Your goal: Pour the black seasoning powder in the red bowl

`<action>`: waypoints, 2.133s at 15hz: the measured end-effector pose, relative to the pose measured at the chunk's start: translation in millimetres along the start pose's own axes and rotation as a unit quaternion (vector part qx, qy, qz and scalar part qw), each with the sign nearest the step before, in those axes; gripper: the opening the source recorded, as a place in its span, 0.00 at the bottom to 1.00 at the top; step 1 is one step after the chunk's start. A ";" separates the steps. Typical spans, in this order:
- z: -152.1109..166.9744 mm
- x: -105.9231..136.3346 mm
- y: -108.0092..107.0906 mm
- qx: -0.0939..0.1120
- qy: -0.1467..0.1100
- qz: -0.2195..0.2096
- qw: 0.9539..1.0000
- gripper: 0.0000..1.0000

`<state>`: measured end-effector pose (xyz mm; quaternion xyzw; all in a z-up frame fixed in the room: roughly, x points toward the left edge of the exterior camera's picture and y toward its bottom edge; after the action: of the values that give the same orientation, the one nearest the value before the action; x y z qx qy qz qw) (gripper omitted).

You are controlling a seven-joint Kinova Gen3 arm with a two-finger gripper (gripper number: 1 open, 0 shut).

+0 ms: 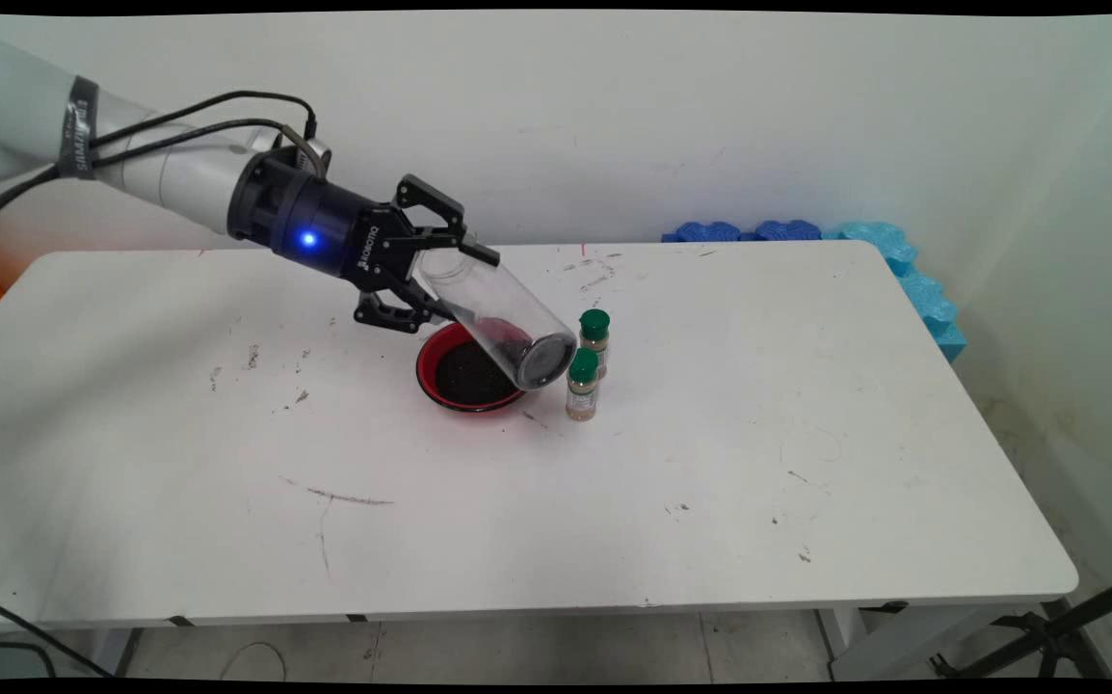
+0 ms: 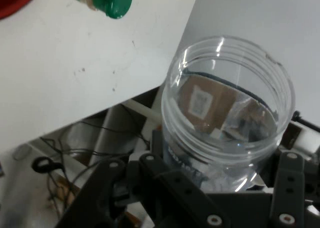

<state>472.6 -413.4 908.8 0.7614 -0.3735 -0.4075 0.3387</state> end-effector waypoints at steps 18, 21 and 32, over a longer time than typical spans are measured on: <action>8.2 12.7 3.7 -0.067 -0.026 -0.220 0.973 0.00; 9.1 13.2 2.8 -0.072 -0.028 -0.239 0.968 0.00; 9.9 13.3 -2.9 -0.080 -0.031 -0.272 0.958 0.00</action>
<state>470.0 -425.3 897.3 0.7914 -0.1289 -0.5365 0.2631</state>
